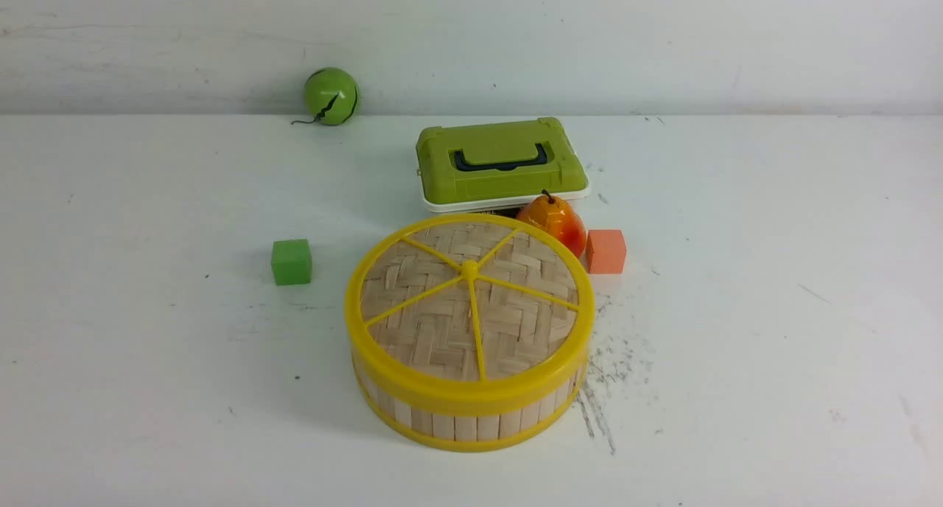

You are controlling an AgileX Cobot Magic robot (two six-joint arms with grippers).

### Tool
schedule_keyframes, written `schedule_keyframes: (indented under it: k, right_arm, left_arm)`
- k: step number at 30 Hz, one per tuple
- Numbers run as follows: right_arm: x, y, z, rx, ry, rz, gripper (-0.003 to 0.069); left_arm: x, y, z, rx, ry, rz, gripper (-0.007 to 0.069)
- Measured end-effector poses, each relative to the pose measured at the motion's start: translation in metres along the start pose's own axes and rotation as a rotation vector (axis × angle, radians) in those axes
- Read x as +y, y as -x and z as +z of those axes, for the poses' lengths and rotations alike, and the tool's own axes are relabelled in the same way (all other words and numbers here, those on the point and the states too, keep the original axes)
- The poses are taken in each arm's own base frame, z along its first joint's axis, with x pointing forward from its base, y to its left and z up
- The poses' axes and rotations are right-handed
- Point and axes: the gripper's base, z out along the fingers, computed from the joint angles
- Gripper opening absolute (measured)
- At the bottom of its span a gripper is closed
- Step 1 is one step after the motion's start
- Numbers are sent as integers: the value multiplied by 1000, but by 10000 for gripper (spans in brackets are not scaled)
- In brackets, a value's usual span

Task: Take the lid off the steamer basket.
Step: Use the right arm to lift the lid of the steamer

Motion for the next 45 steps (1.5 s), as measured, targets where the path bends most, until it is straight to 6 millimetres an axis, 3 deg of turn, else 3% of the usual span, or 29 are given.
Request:
schedule_keyframes:
  k: [45]
  right_arm:
    - [0, 0, 0, 0, -1, -3, 108]
  left_arm:
    - [0, 1, 0, -10, -2, 0, 239]
